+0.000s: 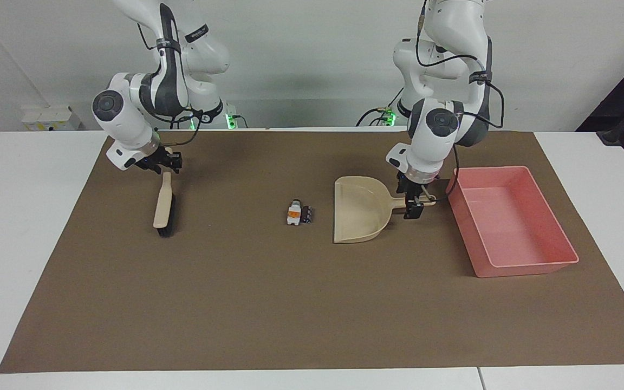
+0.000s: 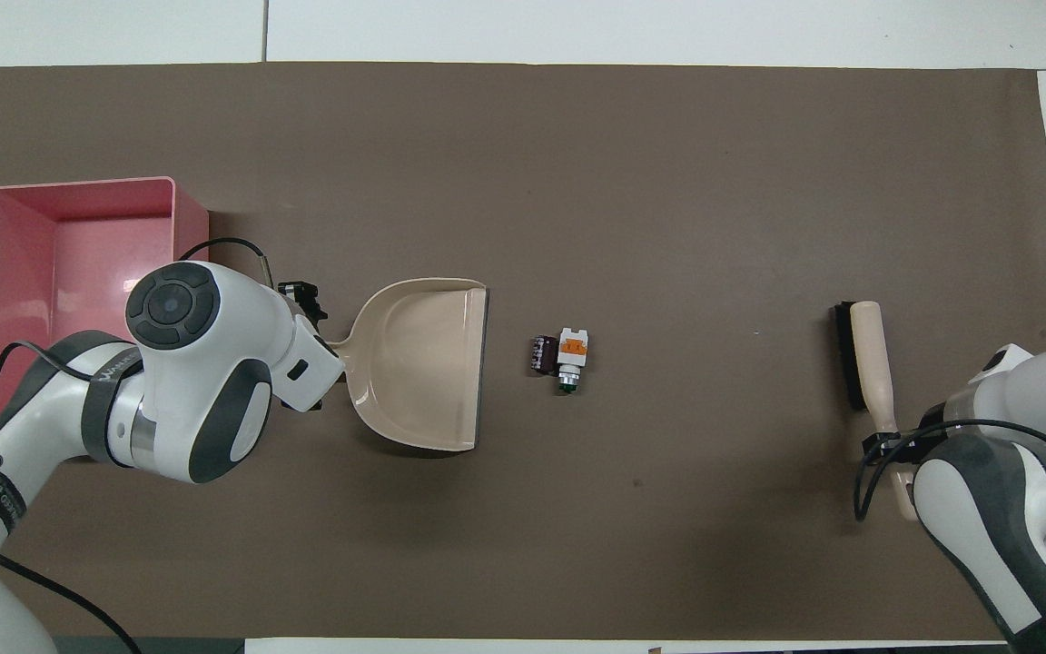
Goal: Clean e-waste and dump in bin
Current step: 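Grasp the dustpan handle with the left gripper while the right gripper grasps the brush, then lift the brush with the right gripper while the left gripper positions the dustpan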
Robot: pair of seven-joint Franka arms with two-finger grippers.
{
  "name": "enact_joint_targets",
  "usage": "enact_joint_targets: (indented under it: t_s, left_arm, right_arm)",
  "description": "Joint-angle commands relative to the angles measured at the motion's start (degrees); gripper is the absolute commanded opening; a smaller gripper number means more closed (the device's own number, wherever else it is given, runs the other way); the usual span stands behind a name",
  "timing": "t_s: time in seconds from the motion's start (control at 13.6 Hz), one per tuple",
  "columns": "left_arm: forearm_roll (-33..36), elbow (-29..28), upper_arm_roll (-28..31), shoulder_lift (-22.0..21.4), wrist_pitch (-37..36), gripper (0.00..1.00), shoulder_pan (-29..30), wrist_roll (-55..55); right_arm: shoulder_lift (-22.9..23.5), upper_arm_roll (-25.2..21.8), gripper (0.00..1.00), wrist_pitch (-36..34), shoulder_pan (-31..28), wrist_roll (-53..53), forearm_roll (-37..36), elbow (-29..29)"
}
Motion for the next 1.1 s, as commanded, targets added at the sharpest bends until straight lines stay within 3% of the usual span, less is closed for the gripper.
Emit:
enact_joint_targets:
  t_s: [0.0,0.15,0.22,0.29,0.59,0.88,1.03]
  left_arm:
    - [0.77,-2.17,0.82,-2.29,1.49,0.86,-1.08,-2.75]
    - [0.77,-1.90,0.82,-2.21,1.58,0.45,-1.16,-3.01]
    - [0.77,-1.99,0.82,-2.29,1.49,0.26,-1.17,-3.89]
    - [0.77,-1.90,0.82,-2.21,1.58,0.14,-1.17,-3.98]
    - [0.86,-1.20,0.91,-2.12,0.97,0.03,-2.57,-3.72]
    - [1.12,4.50,1.00,-1.42,-7.37,0.00,-2.40,-4.07]
    - [9.25,5.74,0.73,-1.24,-6.86,0.00,-3.36,-4.77]
  right_arm:
    - [-1.14,0.46,0.33,-0.48,-0.68,-0.28,0.96,-0.82]
    - [-1.06,0.46,0.03,-0.83,-0.50,-1.42,0.96,-0.56]
    - [-0.79,0.46,0.00,-1.88,-0.15,-1.34,0.87,0.14]
    - [-0.27,0.46,0.00,-3.63,0.02,-1.51,0.87,2.40]
    - [5.09,0.99,0.00,-19.69,6.15,-0.37,0.26,18.30]
    - [4.57,1.07,0.00,-21.40,14.43,4.10,0.87,19.83]
    - [4.57,1.25,0.00,-21.14,17.93,6.30,3.31,19.83]
